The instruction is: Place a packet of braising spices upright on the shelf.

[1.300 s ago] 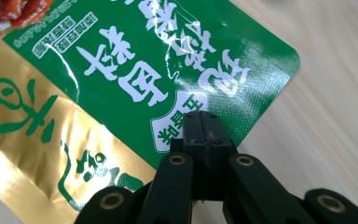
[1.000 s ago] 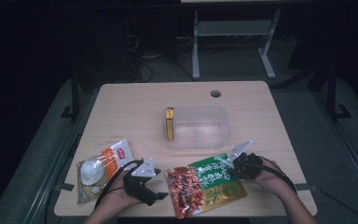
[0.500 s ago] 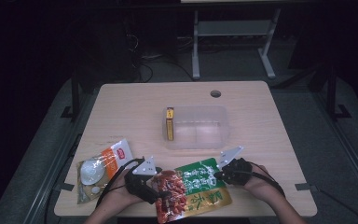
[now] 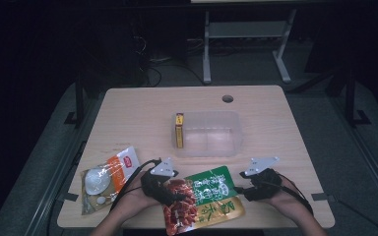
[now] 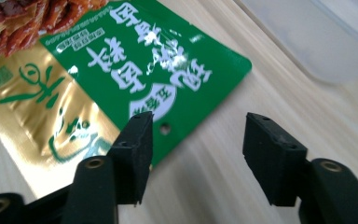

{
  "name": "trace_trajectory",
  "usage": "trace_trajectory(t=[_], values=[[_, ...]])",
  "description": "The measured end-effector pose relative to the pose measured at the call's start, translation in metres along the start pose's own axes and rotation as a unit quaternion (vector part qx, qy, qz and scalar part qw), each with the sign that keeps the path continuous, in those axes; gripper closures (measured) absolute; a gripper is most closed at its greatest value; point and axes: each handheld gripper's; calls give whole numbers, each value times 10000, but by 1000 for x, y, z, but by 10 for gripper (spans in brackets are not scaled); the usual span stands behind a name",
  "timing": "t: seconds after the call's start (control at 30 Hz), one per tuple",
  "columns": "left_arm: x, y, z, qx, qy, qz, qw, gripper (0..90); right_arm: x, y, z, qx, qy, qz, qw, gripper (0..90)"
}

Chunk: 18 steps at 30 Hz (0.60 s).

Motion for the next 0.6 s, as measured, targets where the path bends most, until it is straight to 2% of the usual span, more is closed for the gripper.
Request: trace_trajectory(t=[0.13, 0.17, 0.2, 0.27, 0.47, 0.6], values=[[3, 9, 4, -62, -5, 115, 9999, 147, -11, -7, -2, -39, 115, -40, 9999, 394], [4, 12, 5, -79, 9, 159, 9998, 147, -14, -8, -4, -119, 154, -44, 9998, 384], [4, 16, 5, -63, 69, 274, 9996, 147, -13, -7, -6, -154, 156, -50, 9997, 376], [3, 20, 5, -29, 69, 321, 9995, 147, -12, -5, -7, -183, 172, -52, 9997, 375], [-1, 23, 8, -112, -47, 223, 9997, 147, -10, -1, -8, -193, 99, -55, 9997, 372], [-1, 23, 8, -123, -29, 195, 9997, 139, -12, -2, -7, -183, 86, -49, 9998, 372]])
Point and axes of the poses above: each handheld gripper's, and its own axes: y roughly forward along the jaws, x roughly out of its top, z roughly to its left, and after that the axes turned 14 degrees about -x, right-handed
